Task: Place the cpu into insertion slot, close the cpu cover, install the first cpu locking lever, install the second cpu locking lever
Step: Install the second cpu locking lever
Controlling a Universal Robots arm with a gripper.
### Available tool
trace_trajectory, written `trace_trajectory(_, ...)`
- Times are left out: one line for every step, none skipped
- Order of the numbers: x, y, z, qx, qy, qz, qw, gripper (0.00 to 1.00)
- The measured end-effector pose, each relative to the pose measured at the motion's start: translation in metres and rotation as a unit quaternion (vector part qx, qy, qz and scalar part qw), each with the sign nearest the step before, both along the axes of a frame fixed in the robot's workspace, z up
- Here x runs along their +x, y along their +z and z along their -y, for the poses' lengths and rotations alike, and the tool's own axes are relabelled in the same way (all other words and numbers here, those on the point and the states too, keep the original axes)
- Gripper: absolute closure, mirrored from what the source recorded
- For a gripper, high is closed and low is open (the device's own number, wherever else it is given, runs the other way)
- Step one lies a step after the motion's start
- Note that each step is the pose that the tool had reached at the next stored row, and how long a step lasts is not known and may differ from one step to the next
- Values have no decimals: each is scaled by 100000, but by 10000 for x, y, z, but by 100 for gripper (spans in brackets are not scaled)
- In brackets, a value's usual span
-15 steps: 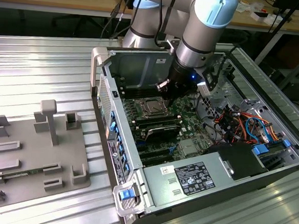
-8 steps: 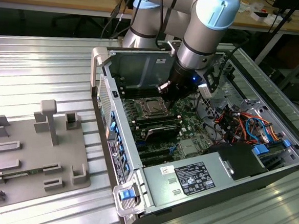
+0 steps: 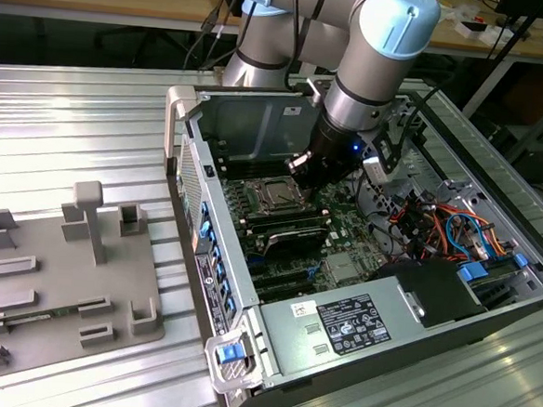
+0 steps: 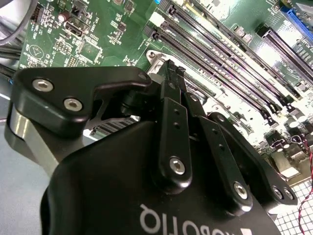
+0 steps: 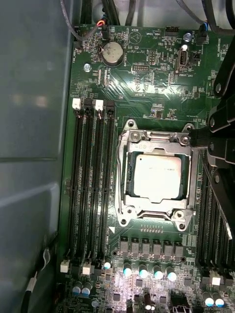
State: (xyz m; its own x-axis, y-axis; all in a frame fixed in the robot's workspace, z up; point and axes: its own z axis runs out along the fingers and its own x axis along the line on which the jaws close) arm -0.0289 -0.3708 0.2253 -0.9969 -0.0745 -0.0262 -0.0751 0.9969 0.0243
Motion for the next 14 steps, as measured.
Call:
trace_trajectory(0,0,2,1,-3,2,100000,89)
trace_trajectory(0,-2,4,-1,-3,2,100000,89)
trace_trajectory(0,-3,4,1,-2,4,100000,89)
trace_trajectory(0,-3,3,5,-2,3,100000,89)
trace_trajectory(0,-4,3,31,3,4,100000,89)
trace_trajectory(-3,-4,3,34,0,6,100000,89)
trace_trajectory(-7,-4,3,40,-5,8,100000,89)
trace_trajectory(-13,-5,3,41,-7,8,100000,89)
trace_trajectory(-21,-4,3,33,-4,3,100000,89)
trace_trajectory(-25,-4,3,36,-2,4,100000,89)
trace_trajectory(-29,-5,3,37,-5,4,100000,89)
trace_trajectory(-34,-5,3,36,-4,5,100000,89)
trace_trajectory(-38,-5,3,32,3,2,100000,89)
trace_trajectory(-43,-5,3,34,-1,3,100000,89)
